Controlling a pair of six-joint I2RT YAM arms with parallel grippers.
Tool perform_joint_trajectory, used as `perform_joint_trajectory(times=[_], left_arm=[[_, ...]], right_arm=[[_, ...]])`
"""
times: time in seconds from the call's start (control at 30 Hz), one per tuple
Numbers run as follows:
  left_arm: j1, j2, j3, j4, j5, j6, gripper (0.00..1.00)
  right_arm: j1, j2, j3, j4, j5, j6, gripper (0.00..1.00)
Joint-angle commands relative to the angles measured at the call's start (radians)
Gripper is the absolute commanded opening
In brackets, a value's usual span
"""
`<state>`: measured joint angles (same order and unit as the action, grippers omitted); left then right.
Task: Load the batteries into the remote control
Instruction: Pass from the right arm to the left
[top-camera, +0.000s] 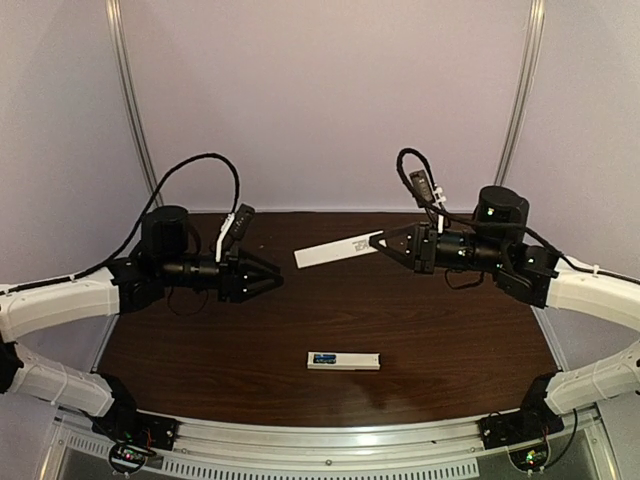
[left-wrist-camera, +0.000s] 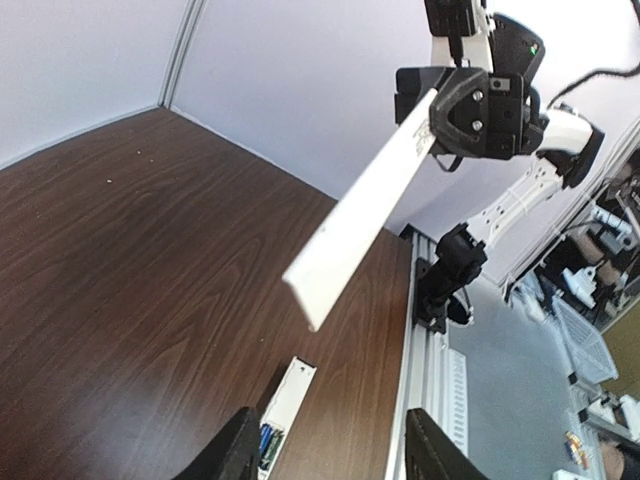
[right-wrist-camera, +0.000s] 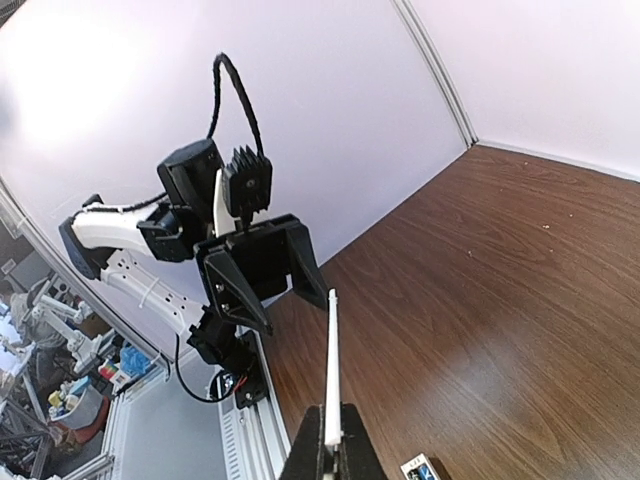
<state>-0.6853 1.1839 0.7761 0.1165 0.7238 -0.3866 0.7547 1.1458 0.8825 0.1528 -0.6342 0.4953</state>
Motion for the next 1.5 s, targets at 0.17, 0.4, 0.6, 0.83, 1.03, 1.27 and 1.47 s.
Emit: perform_joint_trajectory(times=[0.17, 0.4, 0.6, 0.83, 1.03, 1.27, 1.47], left_arm=[[0.003, -0.031, -0.165, 0.601, 0.032, -0.335, 0.43], [0.001, 0.019, -0.165, 0.709, 0.041, -0.412, 0.38], [0.001, 0.062, -0.173, 0.816, 0.035, -0.478, 0.34], [-0.003, 0.085, -0.155, 0.846, 0.034, -0.489, 0.31], [-0.006, 0.101, -0.137, 0.853, 0.034, -0.491, 0.29], [-0.006, 0.114, -0.132, 0.872, 0.044, -0.495, 0.12], [-0.006, 0.127, -0.151, 0.898, 0.046, -0.532, 0.00]], right_arm=[[-0.003, -0.024, -0.083, 0.289, 0.043, 0.180, 0.00], [-0.003, 0.005, -0.106, 0.400, 0.005, 0.256, 0.00], [-0.001, 0.021, -0.107, 0.433, -0.030, 0.277, 0.00], [0.004, 0.049, -0.111, 0.469, -0.058, 0.302, 0.00], [0.023, 0.071, -0.117, 0.501, -0.058, 0.313, 0.00], [0.034, 0.085, -0.120, 0.515, -0.067, 0.317, 0.00], [0.033, 0.082, -0.128, 0.487, -0.078, 0.294, 0.16]])
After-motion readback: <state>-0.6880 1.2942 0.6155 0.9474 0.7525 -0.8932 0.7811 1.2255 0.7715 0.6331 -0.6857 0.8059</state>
